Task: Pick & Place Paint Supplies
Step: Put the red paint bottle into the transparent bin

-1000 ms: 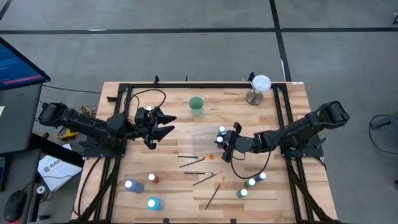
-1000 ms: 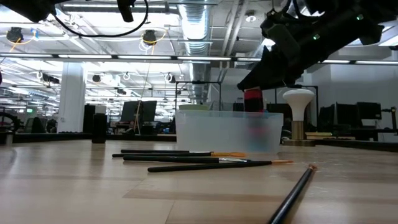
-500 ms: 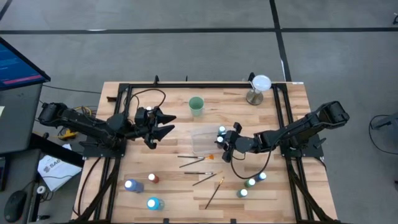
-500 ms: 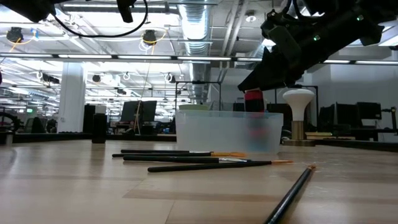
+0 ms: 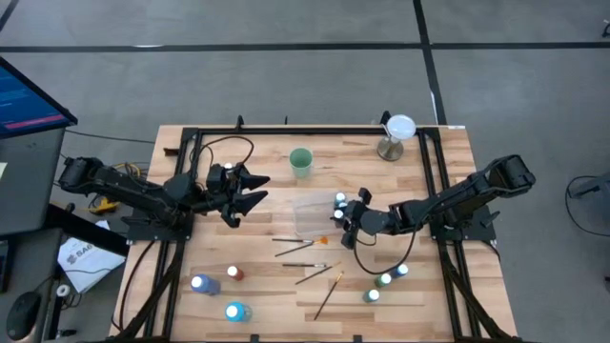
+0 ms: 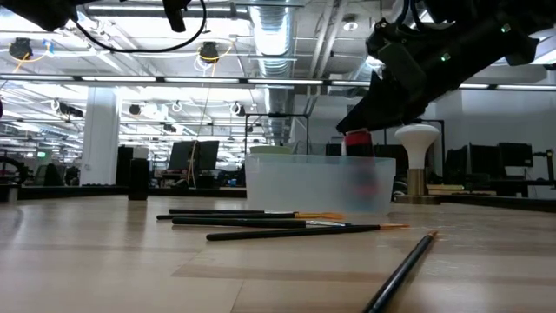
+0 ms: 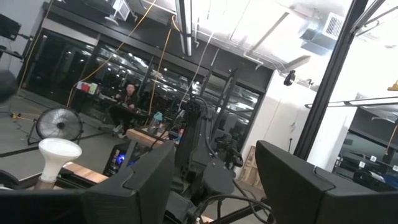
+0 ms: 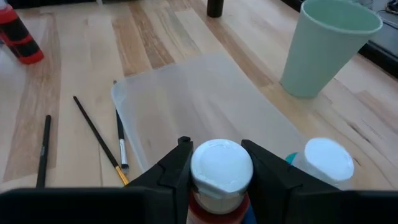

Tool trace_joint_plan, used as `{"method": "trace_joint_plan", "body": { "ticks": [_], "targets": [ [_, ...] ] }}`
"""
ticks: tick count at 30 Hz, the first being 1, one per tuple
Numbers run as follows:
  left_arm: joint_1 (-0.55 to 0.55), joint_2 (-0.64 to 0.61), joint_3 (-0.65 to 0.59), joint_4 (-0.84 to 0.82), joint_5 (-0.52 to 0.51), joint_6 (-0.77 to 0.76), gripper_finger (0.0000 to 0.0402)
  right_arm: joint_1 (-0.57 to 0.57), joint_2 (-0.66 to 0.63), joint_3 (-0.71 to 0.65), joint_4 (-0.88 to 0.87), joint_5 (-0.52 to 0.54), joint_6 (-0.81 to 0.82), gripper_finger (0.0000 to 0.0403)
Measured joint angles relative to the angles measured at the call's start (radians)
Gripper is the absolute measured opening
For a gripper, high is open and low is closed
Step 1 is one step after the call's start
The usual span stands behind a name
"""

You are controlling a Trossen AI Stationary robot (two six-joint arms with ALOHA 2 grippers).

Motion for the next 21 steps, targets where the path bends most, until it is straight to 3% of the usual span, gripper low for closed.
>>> {"method": "trace_joint_plan", "body": {
  "ticks": [21],
  "targets": [
    [0.0,0.0,0.0,0.0,-0.021,0.0,0.0218,0.005,0.0,-0.054,0.072,0.0,-0.001,0.0125]
  ]
}}
